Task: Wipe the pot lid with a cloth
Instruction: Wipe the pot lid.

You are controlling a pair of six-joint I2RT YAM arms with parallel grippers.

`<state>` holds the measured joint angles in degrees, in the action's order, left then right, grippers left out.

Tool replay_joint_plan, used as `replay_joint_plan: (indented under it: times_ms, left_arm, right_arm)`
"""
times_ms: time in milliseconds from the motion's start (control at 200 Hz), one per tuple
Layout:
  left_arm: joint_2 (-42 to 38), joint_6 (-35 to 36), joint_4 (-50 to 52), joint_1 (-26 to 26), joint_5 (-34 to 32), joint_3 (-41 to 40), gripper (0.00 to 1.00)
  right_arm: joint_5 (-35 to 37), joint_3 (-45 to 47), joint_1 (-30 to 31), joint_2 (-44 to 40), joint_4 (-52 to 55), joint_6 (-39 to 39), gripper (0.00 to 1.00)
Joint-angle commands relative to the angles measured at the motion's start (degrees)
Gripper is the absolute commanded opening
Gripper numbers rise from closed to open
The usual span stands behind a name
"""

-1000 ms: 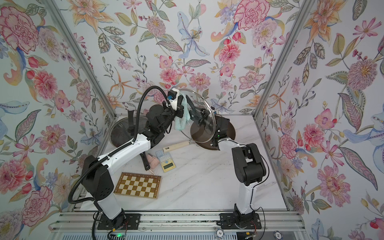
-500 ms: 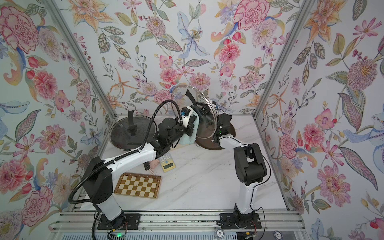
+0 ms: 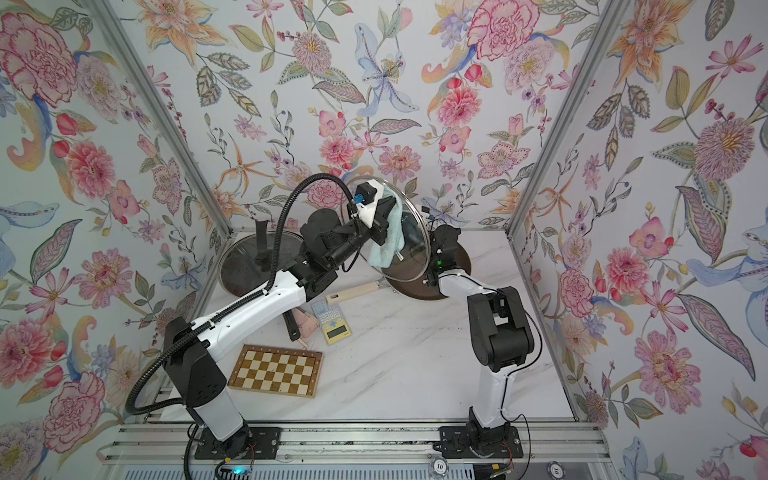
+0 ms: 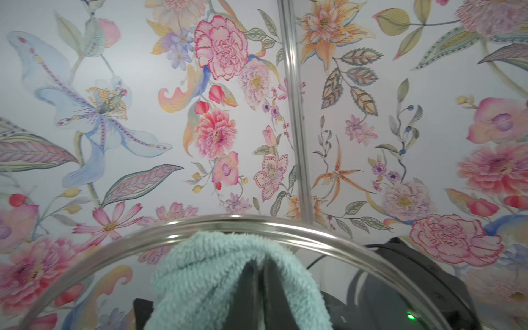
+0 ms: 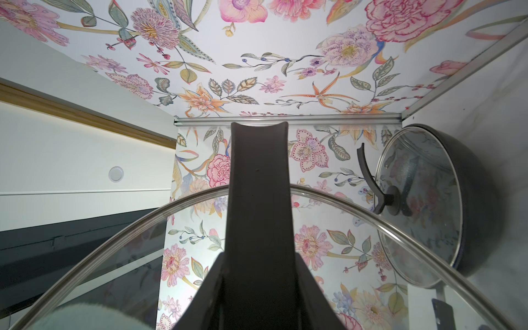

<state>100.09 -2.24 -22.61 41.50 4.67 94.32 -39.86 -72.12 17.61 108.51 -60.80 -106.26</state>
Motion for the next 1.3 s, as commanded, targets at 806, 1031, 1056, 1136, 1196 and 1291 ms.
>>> replay_joint_plan:
  times_ms: [806, 1031, 1056, 1136, 1196, 1291]
  left_arm:
    - [-5.66, -2.56, -5.89, 8.47, 6.73, -5.73, 0.0]
    - [-5.88, 2.42, -7.06, 1.86, -2.42, -0.99, 0.0]
    - [-5.79, 2.54, -6.9, 0.97, -3.3, -0.92, 0.0]
    - [-6.09, 5.0, -7.44, -1.48, -9.21, -2.91, 0.0]
    - [-6.22, 5.93, -7.89, -3.26, -13.9, -5.1, 0.0]
    - [-6.08, 5.17, -8.01, -5.9, -16.11, -8.99, 0.0]
  right_arm:
    - [-0.14, -10.77, 4.21, 1.15, -11.61, -1.93, 0.0]
    - [-0.72, -8.86, 4.54, -0.17, -12.04, -0.32, 0.0]
    - [-0.83, -8.71, 4.6, -0.31, -12.29, -0.35, 0.0]
    - [-1.11, -7.97, 4.57, -1.11, -13.24, -0.78, 0.0]
    - [-0.43, -6.87, 4.41, -2.21, -13.82, -1.12, 0.0]
    - [0.27, -5.95, 4.19, -3.93, -13.95, -1.14, 0.0]
